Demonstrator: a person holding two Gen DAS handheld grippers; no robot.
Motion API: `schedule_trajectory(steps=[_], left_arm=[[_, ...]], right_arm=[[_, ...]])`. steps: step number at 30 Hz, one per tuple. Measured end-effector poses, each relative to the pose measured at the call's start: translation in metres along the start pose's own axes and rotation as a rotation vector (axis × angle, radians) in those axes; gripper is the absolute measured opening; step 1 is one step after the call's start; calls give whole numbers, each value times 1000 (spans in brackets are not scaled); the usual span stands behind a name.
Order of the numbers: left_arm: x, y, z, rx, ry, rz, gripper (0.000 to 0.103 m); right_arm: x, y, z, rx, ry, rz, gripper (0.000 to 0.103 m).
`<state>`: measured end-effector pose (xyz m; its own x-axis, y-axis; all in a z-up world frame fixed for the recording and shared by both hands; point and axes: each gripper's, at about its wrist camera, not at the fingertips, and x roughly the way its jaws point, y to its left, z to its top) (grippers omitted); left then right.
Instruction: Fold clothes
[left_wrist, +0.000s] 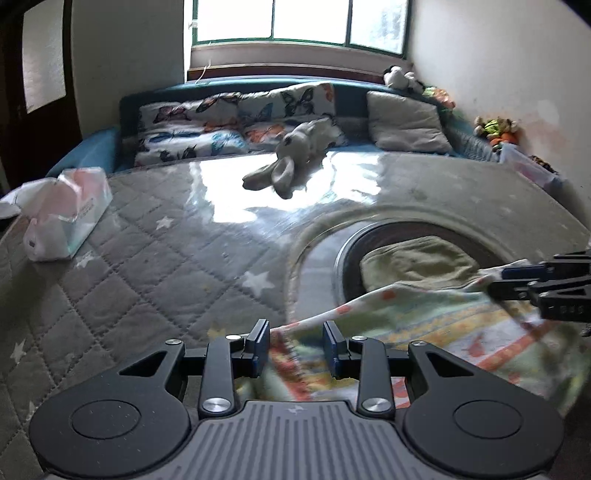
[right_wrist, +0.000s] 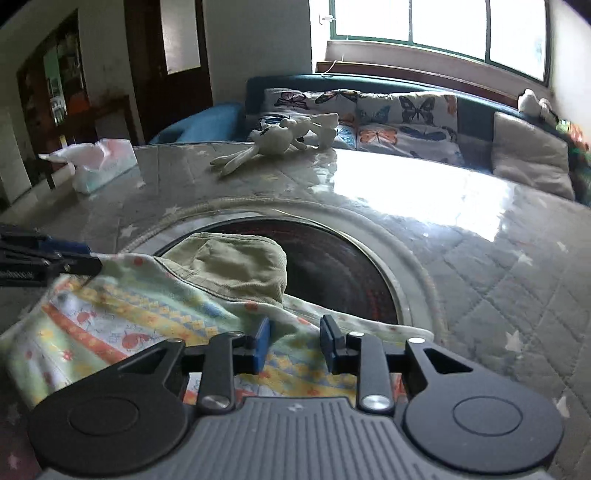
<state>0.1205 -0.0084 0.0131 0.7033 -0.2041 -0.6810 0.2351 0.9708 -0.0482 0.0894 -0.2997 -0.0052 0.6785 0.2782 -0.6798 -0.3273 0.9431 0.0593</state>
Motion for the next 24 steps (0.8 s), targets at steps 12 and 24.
schedule_trajectory(steps=[12,24], left_arm=[[16,-32,10,27,15,-15,36],[-5,-40,0,23,-16,9,68]], right_arm=[[-9,10,-5,-21,-12,28,44],[-35,23,-19,-38,-41,52,83]])
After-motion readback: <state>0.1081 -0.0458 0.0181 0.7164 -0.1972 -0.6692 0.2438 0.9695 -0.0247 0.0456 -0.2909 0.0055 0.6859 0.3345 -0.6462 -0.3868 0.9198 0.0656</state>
